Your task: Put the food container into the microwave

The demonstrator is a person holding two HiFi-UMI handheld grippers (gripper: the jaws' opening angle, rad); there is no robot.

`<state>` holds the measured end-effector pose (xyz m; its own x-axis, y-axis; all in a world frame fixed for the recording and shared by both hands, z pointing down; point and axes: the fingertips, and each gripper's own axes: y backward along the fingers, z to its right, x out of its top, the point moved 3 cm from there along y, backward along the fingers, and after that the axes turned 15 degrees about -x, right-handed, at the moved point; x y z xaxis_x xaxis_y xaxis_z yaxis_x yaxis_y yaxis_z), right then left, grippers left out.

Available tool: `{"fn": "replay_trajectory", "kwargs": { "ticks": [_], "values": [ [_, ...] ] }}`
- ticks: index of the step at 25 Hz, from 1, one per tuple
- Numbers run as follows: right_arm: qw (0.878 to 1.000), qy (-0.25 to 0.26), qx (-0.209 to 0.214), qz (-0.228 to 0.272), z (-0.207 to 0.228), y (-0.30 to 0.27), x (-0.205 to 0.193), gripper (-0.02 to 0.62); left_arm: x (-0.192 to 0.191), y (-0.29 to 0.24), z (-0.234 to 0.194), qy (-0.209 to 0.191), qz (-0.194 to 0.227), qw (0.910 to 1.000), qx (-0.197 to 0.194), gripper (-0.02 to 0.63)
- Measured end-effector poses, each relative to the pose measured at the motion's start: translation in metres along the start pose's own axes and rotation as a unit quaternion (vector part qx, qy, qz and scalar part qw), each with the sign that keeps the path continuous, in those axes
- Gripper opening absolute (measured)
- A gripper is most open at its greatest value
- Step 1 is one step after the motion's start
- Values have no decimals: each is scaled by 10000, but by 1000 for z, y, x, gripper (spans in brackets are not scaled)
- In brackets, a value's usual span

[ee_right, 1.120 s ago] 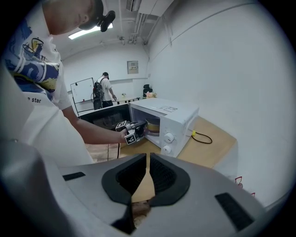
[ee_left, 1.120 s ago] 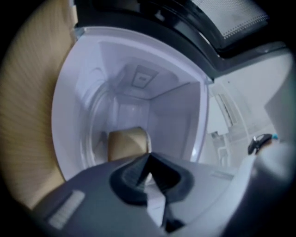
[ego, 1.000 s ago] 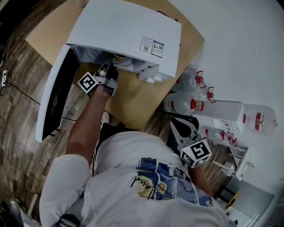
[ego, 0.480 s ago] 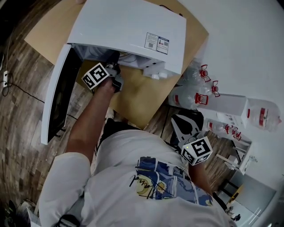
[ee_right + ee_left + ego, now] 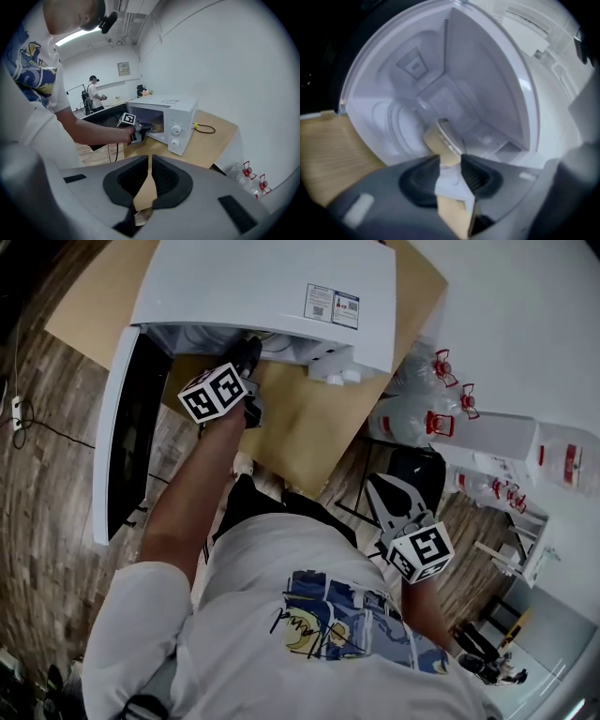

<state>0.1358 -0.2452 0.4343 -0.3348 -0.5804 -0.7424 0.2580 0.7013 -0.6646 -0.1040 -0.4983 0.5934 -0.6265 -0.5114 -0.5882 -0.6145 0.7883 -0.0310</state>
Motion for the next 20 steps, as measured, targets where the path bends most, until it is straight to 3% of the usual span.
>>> {"fn": "replay_trajectory", "kwargs": {
  "ticks": [4,9,14,20],
  "values": [
    [9998,-164,-2,108,-4,5,-10,26,-9,12,6,-553,-311,9979,142,129],
    [9991,-207,61,372,-8,22,-19,23,-22,40,23,-787,-558,9952,169,129],
    [9972,-296,154,675,-7,52,-32,20,-38,73,63,-1325,-928,9867,161,126],
    [9950,-388,282,879,-7,93,-73,12,-89,123,128,-1881,-1520,9703,-10,24]
  ]
}}
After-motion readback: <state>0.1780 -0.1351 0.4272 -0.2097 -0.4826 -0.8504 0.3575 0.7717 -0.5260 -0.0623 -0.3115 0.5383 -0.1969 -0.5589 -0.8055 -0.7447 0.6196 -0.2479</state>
